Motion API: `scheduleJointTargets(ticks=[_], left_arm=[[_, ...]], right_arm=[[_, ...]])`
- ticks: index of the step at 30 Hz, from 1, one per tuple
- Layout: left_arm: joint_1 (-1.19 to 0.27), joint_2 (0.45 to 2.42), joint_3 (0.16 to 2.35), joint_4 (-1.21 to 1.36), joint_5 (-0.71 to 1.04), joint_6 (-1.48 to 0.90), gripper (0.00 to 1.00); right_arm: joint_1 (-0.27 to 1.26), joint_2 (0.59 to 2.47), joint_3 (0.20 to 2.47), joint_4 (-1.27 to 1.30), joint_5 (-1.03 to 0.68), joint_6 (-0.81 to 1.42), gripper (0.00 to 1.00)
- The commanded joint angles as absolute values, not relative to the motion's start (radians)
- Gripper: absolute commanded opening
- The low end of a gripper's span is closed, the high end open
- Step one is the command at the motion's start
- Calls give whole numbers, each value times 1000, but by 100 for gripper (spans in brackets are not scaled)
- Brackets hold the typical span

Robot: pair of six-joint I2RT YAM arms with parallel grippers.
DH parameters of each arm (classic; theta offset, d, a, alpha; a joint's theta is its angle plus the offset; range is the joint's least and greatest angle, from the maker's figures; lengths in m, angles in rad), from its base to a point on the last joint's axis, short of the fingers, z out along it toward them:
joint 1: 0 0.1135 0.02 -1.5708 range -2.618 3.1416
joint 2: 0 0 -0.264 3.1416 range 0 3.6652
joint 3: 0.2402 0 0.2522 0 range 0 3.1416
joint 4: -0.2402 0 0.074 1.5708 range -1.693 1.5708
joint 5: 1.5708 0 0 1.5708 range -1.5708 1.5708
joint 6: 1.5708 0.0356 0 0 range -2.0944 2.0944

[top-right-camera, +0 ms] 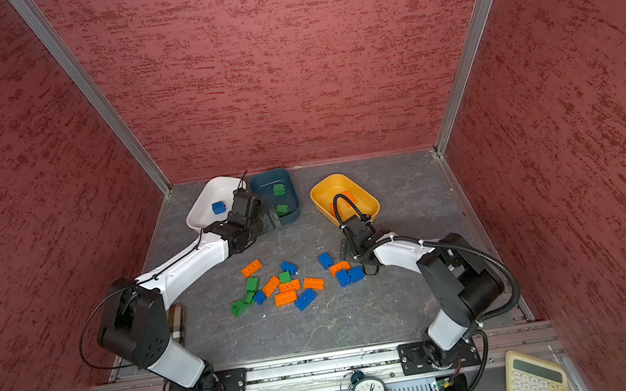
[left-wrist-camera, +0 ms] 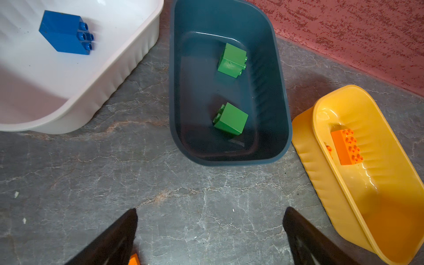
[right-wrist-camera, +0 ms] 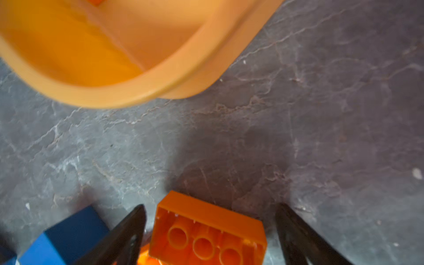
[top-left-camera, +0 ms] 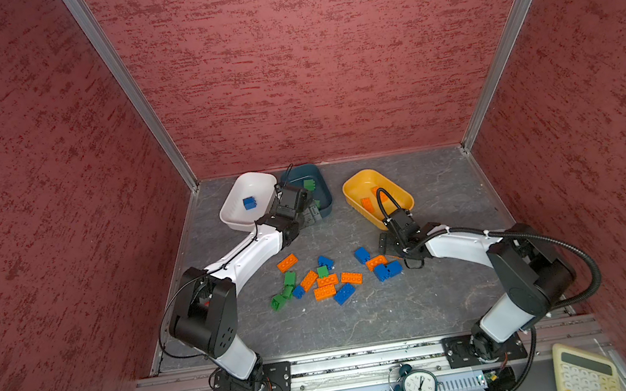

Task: Sort the legos into containers by color
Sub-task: 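Grasp an orange brick with the right gripper and drop it into the yellow tub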

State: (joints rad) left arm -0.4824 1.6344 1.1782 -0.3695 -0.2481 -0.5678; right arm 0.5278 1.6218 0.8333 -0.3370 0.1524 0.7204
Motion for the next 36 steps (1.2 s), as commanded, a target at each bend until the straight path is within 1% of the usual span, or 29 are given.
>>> scheduleJointTargets(ticks=[1,4,10,13,17,20,23,28,32,35,36], left_arm=[[-479,1646,1175,-377,-269,-552,100],[-479,1648,1175,-375,-264,-551,99],[-481,1657,1187,-366,-258,-537,99],[-489,1657,1194,-360,-255,-527,100],[-501,1658,1195,-345,-244,-518,99],[-509,1658,1195,-334,-243,-514,100],[-521,1657,1191,-314,-227,-504,100],[-551,1657,1180,-277,-201,-505,99],[-577,1672,1179,-271,-184,-517,100],[-590,1679,1179,-289,-174,-519,99],[-592,1677,1176,-290,-168,-517,99]], right_arm=[[544,1635,866,-409,218,741,83],[548,1626,864,-427,215,733,82],[549,1626,847,-435,161,692,75],[549,1611,822,-423,168,683,71],[549,1539,796,-361,153,654,64],[549,1472,783,-307,135,597,62],[548,1416,792,-276,126,542,58],[546,1371,833,-210,114,484,57],[531,1389,866,-83,111,434,55],[500,1448,937,-60,111,401,55],[487,1495,963,-59,111,391,55]])
